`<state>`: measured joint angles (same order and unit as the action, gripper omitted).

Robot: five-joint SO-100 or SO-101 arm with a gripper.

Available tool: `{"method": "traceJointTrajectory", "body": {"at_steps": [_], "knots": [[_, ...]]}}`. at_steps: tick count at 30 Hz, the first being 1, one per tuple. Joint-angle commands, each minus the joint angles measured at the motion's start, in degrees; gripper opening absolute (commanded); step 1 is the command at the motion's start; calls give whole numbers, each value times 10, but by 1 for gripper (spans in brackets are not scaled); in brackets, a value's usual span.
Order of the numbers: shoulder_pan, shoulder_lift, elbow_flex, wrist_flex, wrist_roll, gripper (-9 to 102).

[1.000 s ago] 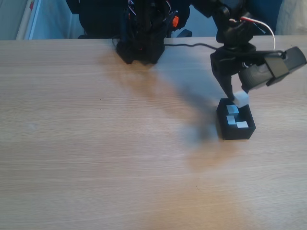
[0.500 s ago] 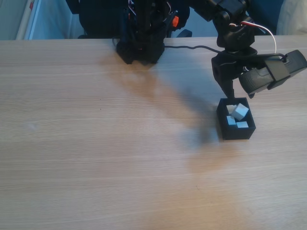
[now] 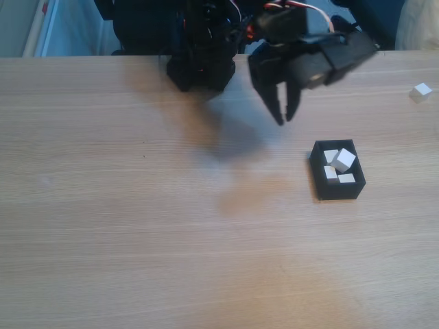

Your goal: Pick blocks and place them in the box.

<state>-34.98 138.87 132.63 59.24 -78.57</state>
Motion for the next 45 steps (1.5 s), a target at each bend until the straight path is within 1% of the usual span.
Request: {"method": "traceJointTrajectory", "body": {"at_steps": [1,5,11,16,22,30,33,36,41,45], "knots": [[24,116,68,11,-40,0],[53,221,151,44,-62,1],[116,367,280,66,-103,1],[181,464,350,102,-132,0],[261,564,407,168,-149,0],[274,565,429,215,-102,0],[278,565,446,215,-86,0],[289,565,475,212,-91,0],[299,565,512,184,-87,0],[278,565,512,184,-69,0]]}}
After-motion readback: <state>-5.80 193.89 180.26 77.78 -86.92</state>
